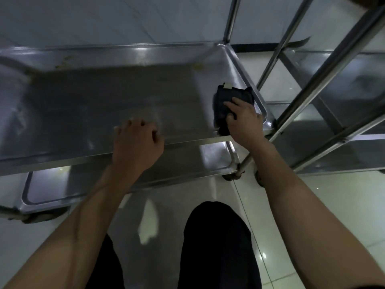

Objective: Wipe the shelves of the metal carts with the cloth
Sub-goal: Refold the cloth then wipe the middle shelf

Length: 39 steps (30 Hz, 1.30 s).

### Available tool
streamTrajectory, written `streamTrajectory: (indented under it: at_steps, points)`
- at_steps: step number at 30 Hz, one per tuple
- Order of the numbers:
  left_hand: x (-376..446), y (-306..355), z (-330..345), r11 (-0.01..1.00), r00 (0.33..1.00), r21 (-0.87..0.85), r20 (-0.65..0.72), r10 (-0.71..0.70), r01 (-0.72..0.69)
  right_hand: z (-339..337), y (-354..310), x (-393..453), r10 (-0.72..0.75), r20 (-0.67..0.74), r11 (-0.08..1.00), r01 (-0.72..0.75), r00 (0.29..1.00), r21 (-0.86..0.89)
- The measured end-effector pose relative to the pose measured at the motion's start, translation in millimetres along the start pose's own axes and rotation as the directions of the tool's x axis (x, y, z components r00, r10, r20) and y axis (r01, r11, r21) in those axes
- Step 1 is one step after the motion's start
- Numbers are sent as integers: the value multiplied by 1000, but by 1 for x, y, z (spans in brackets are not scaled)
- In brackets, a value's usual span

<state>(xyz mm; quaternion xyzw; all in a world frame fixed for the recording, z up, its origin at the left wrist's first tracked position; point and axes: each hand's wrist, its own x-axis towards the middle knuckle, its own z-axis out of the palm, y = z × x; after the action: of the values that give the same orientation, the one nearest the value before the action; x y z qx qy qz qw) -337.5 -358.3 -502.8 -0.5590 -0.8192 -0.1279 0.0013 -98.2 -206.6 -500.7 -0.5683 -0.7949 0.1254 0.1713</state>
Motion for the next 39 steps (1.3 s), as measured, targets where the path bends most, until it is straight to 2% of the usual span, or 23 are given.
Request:
streamTrajectory:
  at_steps: [3, 9, 13, 19, 28, 32, 36, 39]
  points:
    - [0, 5, 1, 999, 999, -31, -38, 19, -21, -13, 23, 2, 85, -44, 994, -88, 995, -61]
    - [-1, 4, 1, 999, 999, -29, -45, 22, -23, -10, 17, 4, 114, -10, 989, -115, 993, -96]
    - [-1, -3, 0, 999, 999, -36, 6, 35, -35, 7, -13, -4, 28, 33, 994, -24, 999, -108]
    - [-10, -15, 5, 995, 996, -52, -22, 83, -84, 43, -88, -31, -132, 18, 989, 132, 991, -64]
    - [-38, -41, 0, 987, 990, -93, -63, 129, -134, 53, -111, -72, -121, 23, 988, 123, 992, -98]
    - [-46, -57, -13, 969, 976, -112, -35, 216, -219, 50, -114, -94, -110, -1, 990, 109, 994, -89]
    - [-38, -87, -24, 992, 993, -76, -61, 98, -102, 51, -122, -94, -98, 46, 992, 101, 994, -74]
    - [-36, -97, -22, 996, 998, -58, -14, 67, -68, 61, -140, -81, -133, 102, 988, 140, 986, -59]
